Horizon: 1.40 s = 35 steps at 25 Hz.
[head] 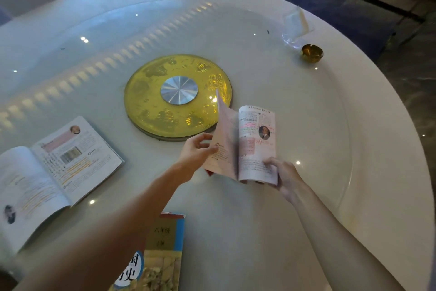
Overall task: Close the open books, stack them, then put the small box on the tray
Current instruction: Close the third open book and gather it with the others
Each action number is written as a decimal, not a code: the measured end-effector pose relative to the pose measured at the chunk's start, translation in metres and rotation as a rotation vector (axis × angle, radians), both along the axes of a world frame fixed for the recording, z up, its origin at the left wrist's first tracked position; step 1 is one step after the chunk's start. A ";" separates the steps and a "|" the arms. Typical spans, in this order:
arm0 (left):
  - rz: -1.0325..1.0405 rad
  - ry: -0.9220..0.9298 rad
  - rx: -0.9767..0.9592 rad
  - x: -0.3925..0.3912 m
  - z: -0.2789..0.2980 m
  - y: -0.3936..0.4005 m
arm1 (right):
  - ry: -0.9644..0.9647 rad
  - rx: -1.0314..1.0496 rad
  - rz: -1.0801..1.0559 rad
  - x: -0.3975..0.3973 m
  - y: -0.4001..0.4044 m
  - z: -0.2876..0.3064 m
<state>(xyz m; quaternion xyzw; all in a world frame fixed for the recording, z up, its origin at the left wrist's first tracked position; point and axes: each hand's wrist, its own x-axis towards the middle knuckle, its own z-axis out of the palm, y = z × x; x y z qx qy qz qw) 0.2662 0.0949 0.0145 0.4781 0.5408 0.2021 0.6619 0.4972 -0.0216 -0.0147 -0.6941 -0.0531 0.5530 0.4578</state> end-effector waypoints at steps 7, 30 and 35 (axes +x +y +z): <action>-0.089 -0.024 0.054 -0.014 0.037 -0.063 | -0.033 0.071 0.013 -0.031 -0.065 0.021; -0.064 0.202 -0.065 -0.085 0.003 -0.224 | -0.187 0.239 0.167 -0.129 -0.182 0.109; 0.117 -0.059 -0.224 -0.146 0.015 -0.208 | -0.119 0.336 0.303 -0.168 -0.169 0.132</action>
